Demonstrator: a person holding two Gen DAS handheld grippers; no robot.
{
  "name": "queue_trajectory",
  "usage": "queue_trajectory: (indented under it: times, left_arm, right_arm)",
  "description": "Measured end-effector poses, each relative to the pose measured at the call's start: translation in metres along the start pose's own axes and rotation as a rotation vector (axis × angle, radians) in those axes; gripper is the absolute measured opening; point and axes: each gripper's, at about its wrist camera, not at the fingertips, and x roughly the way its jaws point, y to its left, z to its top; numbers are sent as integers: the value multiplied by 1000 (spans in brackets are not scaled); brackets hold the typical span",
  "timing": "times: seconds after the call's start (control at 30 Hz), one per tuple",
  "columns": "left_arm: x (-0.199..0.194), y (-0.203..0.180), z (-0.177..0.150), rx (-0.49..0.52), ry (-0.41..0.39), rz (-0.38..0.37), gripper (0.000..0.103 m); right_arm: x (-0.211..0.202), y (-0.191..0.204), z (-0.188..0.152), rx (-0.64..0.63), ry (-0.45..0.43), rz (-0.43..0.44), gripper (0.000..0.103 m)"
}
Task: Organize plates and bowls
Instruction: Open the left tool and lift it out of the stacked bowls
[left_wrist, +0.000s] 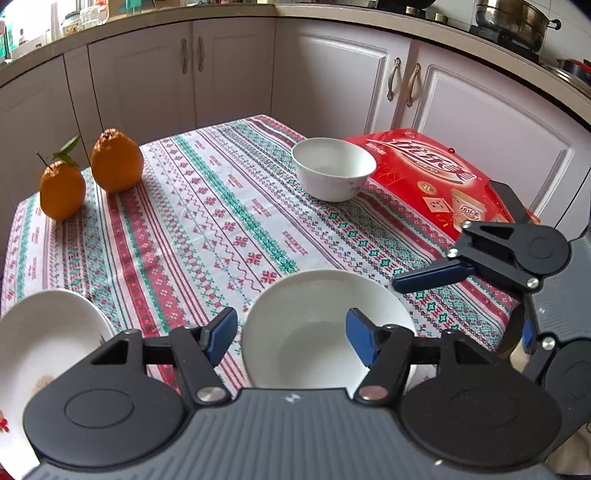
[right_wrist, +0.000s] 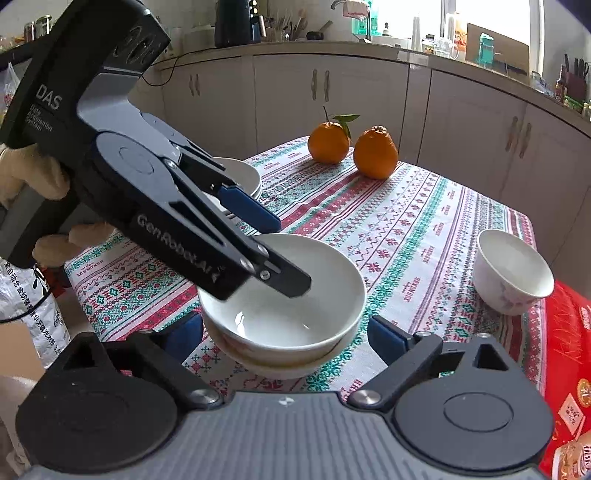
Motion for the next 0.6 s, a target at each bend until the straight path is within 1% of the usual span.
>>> queue_trajectory:
  times: [0.07,0.17,0.2,0.27,0.33,0.47,0.6]
  left_arm:
    - [-3,1,4,9,-6,3,69]
    - [-6,0,14,30,-14,8,71]
    - [-6,-1,19,40,-16,8,71]
    - [-5,-2,29,62,-23,5,76]
    - [-2,-3,42,83,-31,-4,77]
    - [16,-7,71,133,-31,-16,77]
    - [47,-4,100,144,-8,-60,77]
  right_arm:
    - [-6,-2,-1,6,-9,-9,100]
    - [-15,-9,-2,17,-24,-21,102]
    - [-19,-13,-2,20,-30,-33,102]
    - [-25,-20,-2,22,-39,-54,102]
    - [-31,-31,-2,32,-48,-90,103]
    - [-34,-59,-4,74,-51,-160,103]
    - [-29,-92,-6,117,-52,-215,103]
